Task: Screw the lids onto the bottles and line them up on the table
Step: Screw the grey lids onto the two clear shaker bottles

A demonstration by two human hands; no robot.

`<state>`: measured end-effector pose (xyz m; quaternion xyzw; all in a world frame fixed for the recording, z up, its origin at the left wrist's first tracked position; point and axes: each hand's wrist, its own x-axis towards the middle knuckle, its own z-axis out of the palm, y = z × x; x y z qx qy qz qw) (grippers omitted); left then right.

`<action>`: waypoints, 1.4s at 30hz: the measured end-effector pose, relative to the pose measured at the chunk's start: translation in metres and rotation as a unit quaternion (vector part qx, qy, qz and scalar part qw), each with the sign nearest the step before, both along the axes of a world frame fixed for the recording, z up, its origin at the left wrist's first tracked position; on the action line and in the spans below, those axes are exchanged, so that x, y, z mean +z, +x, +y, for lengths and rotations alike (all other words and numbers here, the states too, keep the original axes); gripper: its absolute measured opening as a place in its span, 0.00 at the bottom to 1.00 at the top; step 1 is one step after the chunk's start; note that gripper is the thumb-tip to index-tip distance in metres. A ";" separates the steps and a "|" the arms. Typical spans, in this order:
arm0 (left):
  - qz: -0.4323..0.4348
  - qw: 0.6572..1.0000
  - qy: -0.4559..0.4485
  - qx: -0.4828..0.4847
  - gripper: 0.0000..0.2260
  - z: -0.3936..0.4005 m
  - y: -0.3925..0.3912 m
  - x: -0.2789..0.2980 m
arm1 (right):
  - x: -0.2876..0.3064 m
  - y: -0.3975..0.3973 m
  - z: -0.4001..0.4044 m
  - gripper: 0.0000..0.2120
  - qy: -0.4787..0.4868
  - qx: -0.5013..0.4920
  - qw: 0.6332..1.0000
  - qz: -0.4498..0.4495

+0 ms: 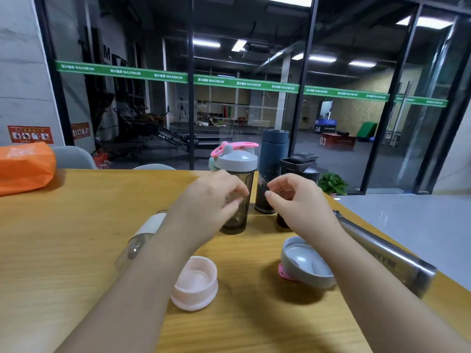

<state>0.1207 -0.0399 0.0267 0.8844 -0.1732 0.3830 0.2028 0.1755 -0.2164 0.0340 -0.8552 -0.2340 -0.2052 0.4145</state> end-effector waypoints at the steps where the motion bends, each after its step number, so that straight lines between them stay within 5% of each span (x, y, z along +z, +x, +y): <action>1: -0.001 1.000 0.010 -0.002 0.04 -0.006 0.001 -0.001 | 0.000 -0.001 -0.005 0.04 -0.014 -0.005 1.000 -0.017; 9: 0.136 0.987 -0.081 0.028 0.07 -0.059 0.007 -0.016 | -0.008 0.003 -0.041 0.17 -0.129 -0.086 0.986 -0.061; 14: 0.228 0.969 -0.036 0.093 0.16 -0.083 0.016 -0.035 | -0.016 0.015 -0.064 0.24 -0.203 -0.167 0.965 -0.009; 26: 0.377 0.902 -0.194 0.085 0.16 -0.098 0.032 -0.064 | -0.026 0.018 -0.092 0.29 -0.275 -0.198 0.934 0.114; 36: 0.376 0.889 -0.253 0.072 0.11 -0.096 0.032 -0.064 | -0.023 0.023 -0.100 0.36 -0.315 -0.183 0.913 0.182; 42: 0.327 0.879 -0.341 0.063 0.11 -0.083 0.024 -0.046 | -0.031 0.021 -0.101 0.45 -0.345 -0.196 0.906 0.146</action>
